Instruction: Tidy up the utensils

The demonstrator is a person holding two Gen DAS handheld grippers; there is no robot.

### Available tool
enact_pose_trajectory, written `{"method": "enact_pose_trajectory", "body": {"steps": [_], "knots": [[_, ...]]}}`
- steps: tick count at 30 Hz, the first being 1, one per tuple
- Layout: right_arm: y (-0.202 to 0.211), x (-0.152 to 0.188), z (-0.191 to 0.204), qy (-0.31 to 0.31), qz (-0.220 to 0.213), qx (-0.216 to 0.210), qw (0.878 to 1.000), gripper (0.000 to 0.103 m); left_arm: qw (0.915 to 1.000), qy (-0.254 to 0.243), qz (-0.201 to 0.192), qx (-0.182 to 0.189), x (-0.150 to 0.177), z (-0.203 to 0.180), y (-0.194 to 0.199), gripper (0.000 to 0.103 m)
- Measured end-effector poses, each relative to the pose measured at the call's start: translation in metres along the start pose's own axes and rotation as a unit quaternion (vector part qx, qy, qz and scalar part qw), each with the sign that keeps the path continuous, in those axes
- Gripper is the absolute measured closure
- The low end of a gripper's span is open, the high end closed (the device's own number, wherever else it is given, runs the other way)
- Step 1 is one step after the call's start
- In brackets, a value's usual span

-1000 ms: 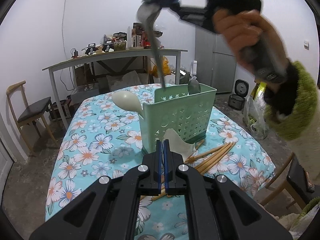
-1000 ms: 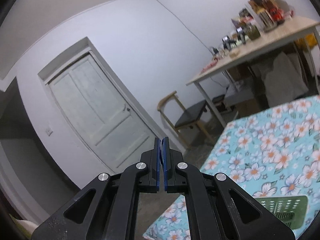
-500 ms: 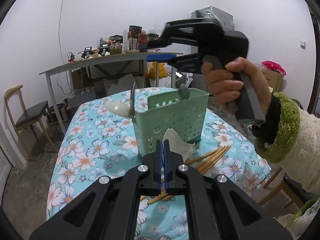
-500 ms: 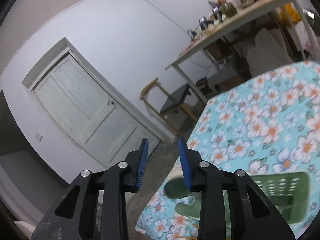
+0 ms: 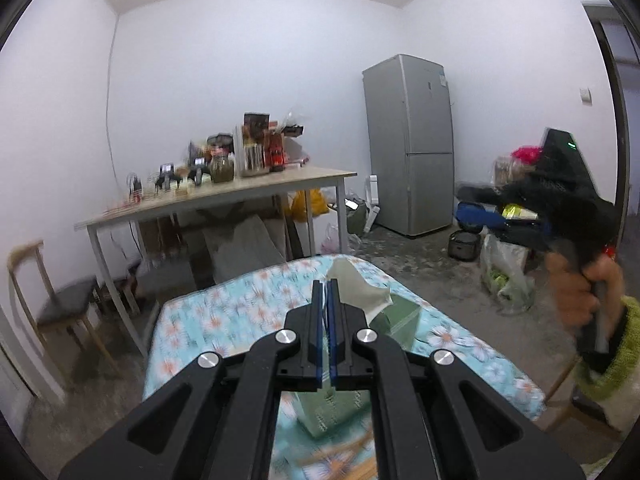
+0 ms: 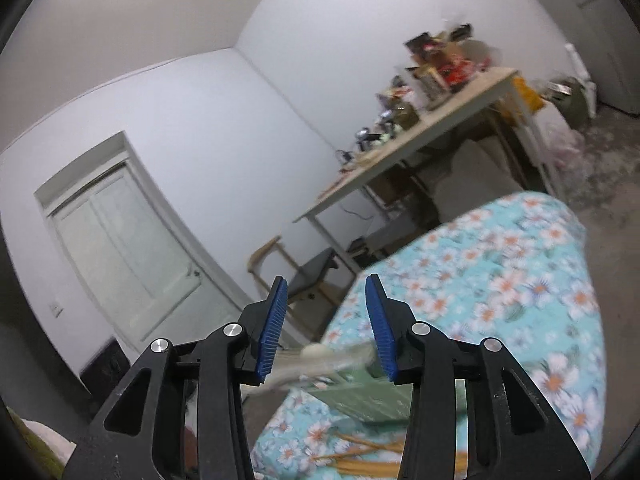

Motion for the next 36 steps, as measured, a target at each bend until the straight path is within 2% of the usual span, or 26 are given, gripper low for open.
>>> {"method": "enact_pose_trajectory", "body": {"steps": [4, 9, 15, 22, 24, 26, 27, 29, 31, 34, 36], "knots": [[0.010, 0.014, -0.019, -0.020, 0.008, 0.018, 1.000, 0.063, 0.9977, -0.058, 0.033, -0.010, -0.012, -0.008, -0.033, 0.101], [0.015, 0.026, -0.036, -0.039, 0.015, 0.027, 0.999, 0.063, 0.9887, -0.112, 0.099, -0.012, -0.010, -0.016, -0.074, 0.101], [0.020, 0.027, -0.045, -0.048, 0.010, 0.024, 0.998, 0.063, 0.9793, -0.158, 0.125, -0.017, -0.020, -0.024, -0.093, 0.100], [0.021, 0.032, -0.051, -0.055, 0.010, 0.017, 0.998, 0.063, 0.9585, -0.231, 0.167, -0.008, -0.034, -0.036, -0.114, 0.099], [0.021, 0.035, -0.054, -0.059, 0.011, 0.015, 0.998, 0.063, 0.9571, -0.224, 0.184, 0.003, -0.037, -0.037, -0.125, 0.097], [0.021, 0.037, -0.056, -0.063, 0.013, 0.014, 0.998, 0.063, 0.9607, -0.205, 0.186, 0.015, -0.041, -0.036, -0.132, 0.097], [0.021, 0.039, -0.056, -0.065, 0.014, 0.013, 0.998, 0.063, 0.9649, -0.180, 0.189, 0.026, -0.044, -0.033, -0.136, 0.097], [0.022, 0.040, -0.058, -0.067, 0.016, 0.014, 0.998, 0.062, 0.9737, -0.126, 0.183, 0.049, -0.050, -0.024, -0.139, 0.083], [0.024, 0.041, -0.059, -0.067, 0.018, 0.016, 0.997, 0.062, 0.9819, -0.063, 0.163, 0.074, -0.056, -0.014, -0.138, 0.073], [0.026, 0.043, -0.059, -0.062, 0.020, 0.024, 0.998, 0.057, 0.9868, 0.009, 0.142, 0.077, -0.062, 0.005, -0.133, 0.069], [0.028, 0.046, -0.059, -0.055, 0.022, 0.032, 0.998, 0.055, 0.9878, 0.040, 0.128, 0.079, -0.064, 0.013, -0.126, 0.064]]}}
Point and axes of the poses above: each gripper's, at about its wrist camera, not at the fingertips, and y roughly against the way its jaws point, z to its left, x to its underside, the point moved 3 cm from there along -y, roughly the way its jaws point, and after that the axes turned 8 degrees about x, right-handed, at the moved point
